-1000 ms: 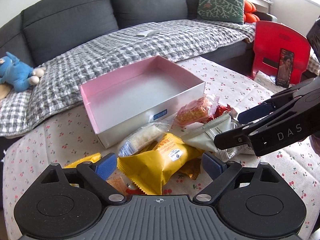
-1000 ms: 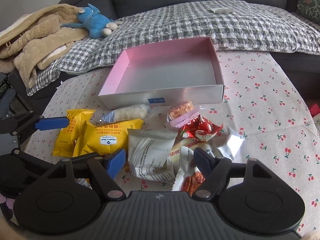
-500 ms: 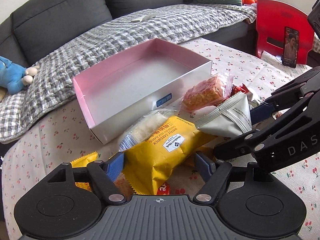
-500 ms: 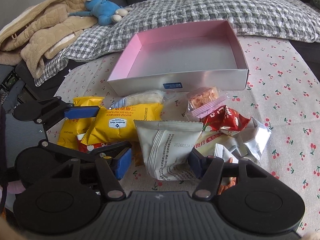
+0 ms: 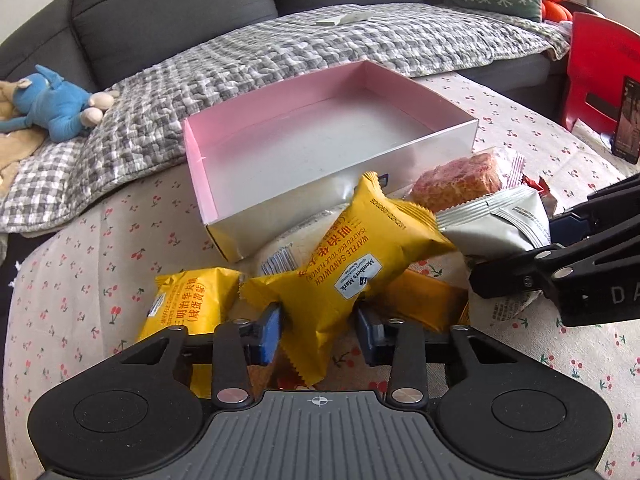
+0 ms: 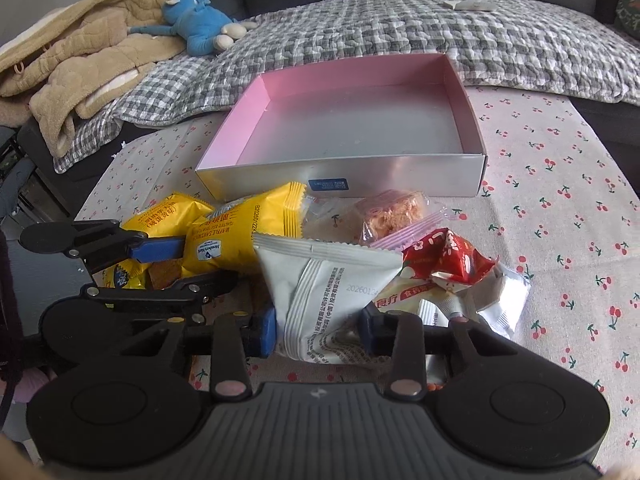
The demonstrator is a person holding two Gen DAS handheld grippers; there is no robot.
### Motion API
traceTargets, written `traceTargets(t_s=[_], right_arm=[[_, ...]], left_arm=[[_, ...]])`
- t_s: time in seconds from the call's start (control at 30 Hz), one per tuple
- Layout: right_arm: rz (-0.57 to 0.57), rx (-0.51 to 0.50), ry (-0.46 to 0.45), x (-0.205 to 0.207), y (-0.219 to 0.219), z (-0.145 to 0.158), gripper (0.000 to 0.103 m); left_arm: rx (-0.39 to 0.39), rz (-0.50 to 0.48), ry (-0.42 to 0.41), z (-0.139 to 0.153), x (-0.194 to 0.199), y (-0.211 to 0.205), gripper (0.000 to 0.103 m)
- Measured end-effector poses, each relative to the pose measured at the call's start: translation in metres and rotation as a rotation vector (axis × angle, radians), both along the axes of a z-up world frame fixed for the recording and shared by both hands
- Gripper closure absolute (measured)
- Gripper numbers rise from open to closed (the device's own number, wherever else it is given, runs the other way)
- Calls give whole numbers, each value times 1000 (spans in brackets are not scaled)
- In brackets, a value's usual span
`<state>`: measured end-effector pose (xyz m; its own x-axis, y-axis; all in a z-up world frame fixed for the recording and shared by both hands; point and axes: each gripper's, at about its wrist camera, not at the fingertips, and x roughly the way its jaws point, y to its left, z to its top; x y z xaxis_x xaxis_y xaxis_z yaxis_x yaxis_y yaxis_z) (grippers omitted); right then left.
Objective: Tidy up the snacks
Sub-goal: 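Grasp the yellow sandwich packet with the left tool while the right tool grasps the white packet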
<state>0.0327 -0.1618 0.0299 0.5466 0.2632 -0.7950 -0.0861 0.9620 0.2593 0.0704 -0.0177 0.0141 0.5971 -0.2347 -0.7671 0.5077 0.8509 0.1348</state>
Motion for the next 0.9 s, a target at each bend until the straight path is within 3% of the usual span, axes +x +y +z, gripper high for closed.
traceTargets(t_s=[0.1,0.4,0.53,0.63,0.7,0.77,0.9], right_arm=[[-15,43,19,0,-5,1,69],[-30,94,28,-8,-8,7,69],[-45,95,16,-9,-12,11,69],[-54,107,25,-8,-16,12,69],[-54,110,28,-7,-16,12,69],[-51,111,30,-6,-16,12,69],[-46,114,35,-5,-18,12,69]], left_arm=[[-48,26,22,5,0,4,85],[-64,28,20,11,-5,3,95],[-72,-76,44,19,-13,4,92],[-46,-144,1,27,-21,-1,80],[-31,-147,-42,30,-22,-4,54],[-24,-158,-74,33,-19,-9,35],[36,-226,-89,32,-9,-26,34]])
